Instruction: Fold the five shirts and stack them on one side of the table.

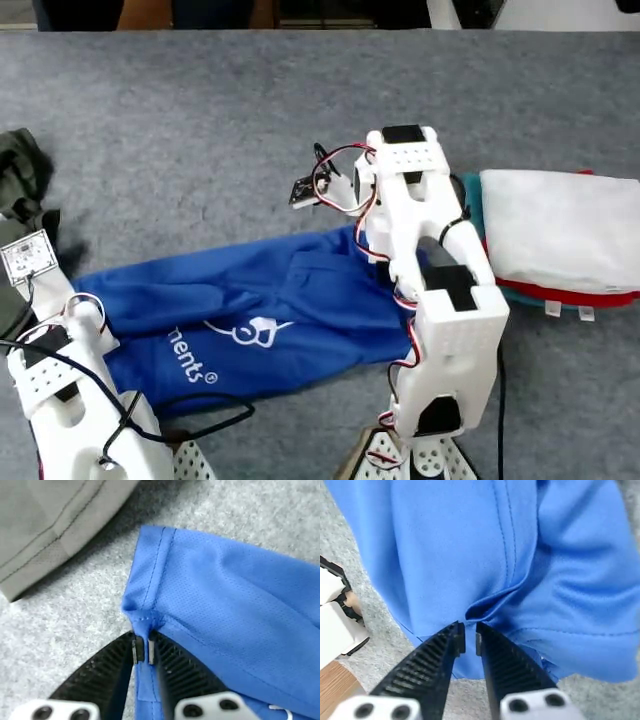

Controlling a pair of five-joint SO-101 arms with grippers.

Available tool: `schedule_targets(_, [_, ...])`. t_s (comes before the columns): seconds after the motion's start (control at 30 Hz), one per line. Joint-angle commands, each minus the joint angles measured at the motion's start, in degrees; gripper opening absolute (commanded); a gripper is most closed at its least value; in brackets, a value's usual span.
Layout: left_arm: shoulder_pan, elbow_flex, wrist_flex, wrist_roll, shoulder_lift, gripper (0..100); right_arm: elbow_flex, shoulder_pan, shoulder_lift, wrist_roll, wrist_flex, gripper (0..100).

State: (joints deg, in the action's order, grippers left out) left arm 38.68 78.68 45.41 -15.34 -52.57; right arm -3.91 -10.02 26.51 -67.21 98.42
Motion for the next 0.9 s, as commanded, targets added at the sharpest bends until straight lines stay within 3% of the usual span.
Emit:
schedule_targets(0.0, [-0.4,-0.1,-0.9,-0.2,-0.6,2,-2.4,0.7,-1.5,0.5,0.7,5.9])
schedule_targets(0.37, [-0.4,-0.1,-0.9,-0.2,-0.6,2,-0.7,0.4,-2.4,0.4,0.6,19.6])
schedule_targets(0.87, [-0.4,-0.1,-0.9,-0.2,-0.6,2,-0.9,-4.4,-0.4,2.8,-5.8,16.2])
